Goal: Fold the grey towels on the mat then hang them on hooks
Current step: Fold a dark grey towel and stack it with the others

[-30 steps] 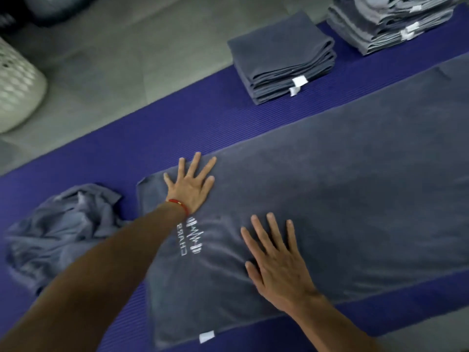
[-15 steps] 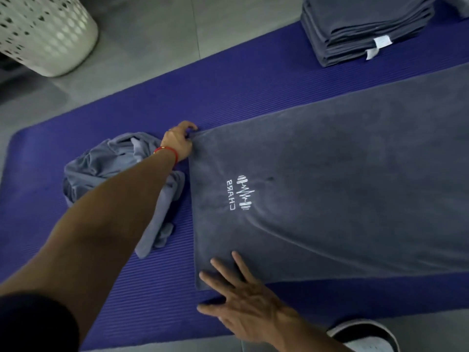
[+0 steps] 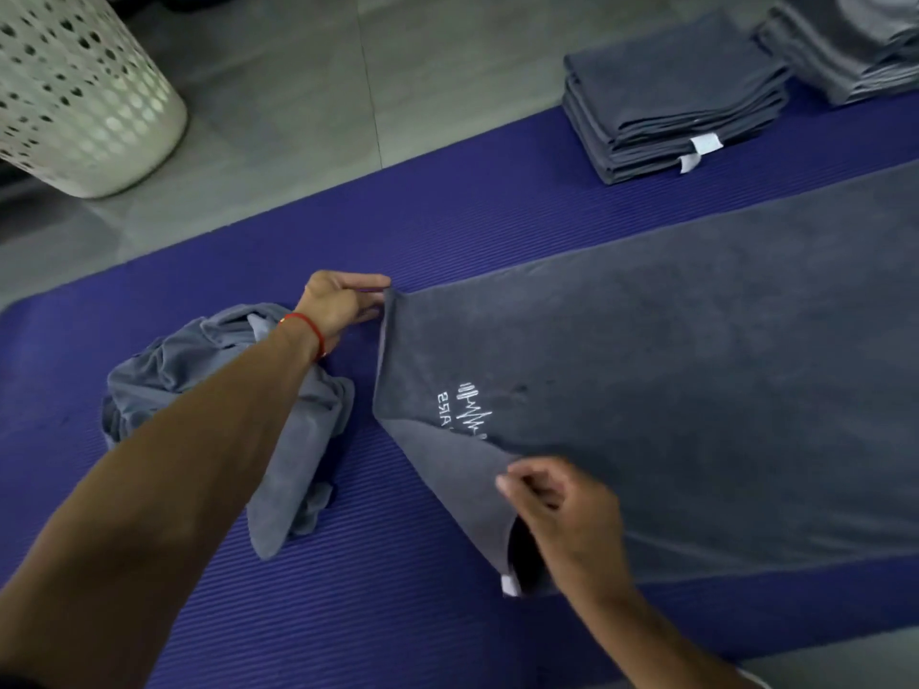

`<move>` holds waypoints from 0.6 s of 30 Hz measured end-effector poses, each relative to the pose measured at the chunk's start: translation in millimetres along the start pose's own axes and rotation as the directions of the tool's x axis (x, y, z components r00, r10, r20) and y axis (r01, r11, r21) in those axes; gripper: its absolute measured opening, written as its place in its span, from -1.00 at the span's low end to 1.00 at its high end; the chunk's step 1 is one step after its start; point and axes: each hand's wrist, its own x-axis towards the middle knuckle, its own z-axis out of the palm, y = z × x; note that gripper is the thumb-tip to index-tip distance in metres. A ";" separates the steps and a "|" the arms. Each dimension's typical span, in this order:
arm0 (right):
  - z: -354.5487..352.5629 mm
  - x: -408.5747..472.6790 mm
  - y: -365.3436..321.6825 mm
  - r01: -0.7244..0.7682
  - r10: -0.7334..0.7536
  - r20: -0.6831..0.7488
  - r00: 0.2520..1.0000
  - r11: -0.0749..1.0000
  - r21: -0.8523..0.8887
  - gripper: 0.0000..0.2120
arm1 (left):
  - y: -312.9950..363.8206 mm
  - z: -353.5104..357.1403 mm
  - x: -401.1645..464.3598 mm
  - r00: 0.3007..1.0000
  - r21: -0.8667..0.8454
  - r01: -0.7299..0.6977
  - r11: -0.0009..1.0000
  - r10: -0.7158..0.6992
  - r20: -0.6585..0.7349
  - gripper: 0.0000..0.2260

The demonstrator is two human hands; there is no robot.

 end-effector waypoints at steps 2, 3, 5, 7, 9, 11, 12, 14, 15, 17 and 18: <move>-33.8 25.1 -8.3 -0.097 0.105 -0.125 0.987 0.993 0.073 -0.89 | 17.2 5.4 0.3 0.982 0.142 -0.185 0.972 0.180 0.048 -0.76; -53.3 36.7 -9.9 -0.100 0.114 -0.157 0.981 0.991 0.091 -0.87 | 26.1 10.2 2.9 0.952 0.261 -0.307 0.915 0.297 0.078 -0.74; -96.7 55.7 -10.3 -0.099 0.110 -0.203 0.973 0.993 0.066 -0.86 | 49.0 27.0 7.0 0.874 0.435 -0.475 0.765 0.466 0.136 -0.72; -142.0 67.6 -7.2 -0.094 0.095 -0.272 0.958 0.995 0.018 -0.83 | 73.8 49.5 9.3 0.794 0.545 -0.569 0.615 0.583 0.170 -0.74; -186.6 72.5 -5.1 -0.077 0.069 -0.349 0.934 0.997 -0.009 -0.80 | 98.5 78.6 13.4 0.708 0.611 -0.644 0.461 0.662 0.247 -0.79; -226.5 73.4 -2.4 -0.073 0.074 -0.402 0.913 0.997 0.019 -0.71 | 124.4 111.3 17.6 0.662 0.639 -0.676 0.368 0.685 0.305 -0.86; -245.6 72.8 0.3 -0.086 0.098 -0.421 0.902 0.995 0.049 -0.66 | 137.9 129.3 19.8 0.638 0.636 -0.694 0.337 0.697 0.326 -0.89; -282.7 71.7 10.3 -0.129 0.164 -0.467 0.869 0.986 0.106 -0.64 | 166.1 171.6 21.8 0.575 0.583 -0.758 0.294 0.723 0.382 -0.94; -301.6 70.9 17.5 -0.154 0.190 -0.502 0.844 0.982 0.113 -0.67 | 180.2 196.1 22.4 0.534 0.537 -0.798 0.273 0.734 0.420 -0.96; -343.1 69.2 34.4 -0.192 0.224 -0.586 0.779 0.974 0.118 -0.74 | 212.6 252.0 21.5 0.449 0.435 -0.867 0.243 0.761 0.469 -0.94; -364.1 68.8 42.0 -0.195 0.237 -0.623 0.745 0.971 0.136 -0.78 | 228.8 280.1 19.2 0.445 0.405 -0.876 0.262 0.763 0.469 -0.92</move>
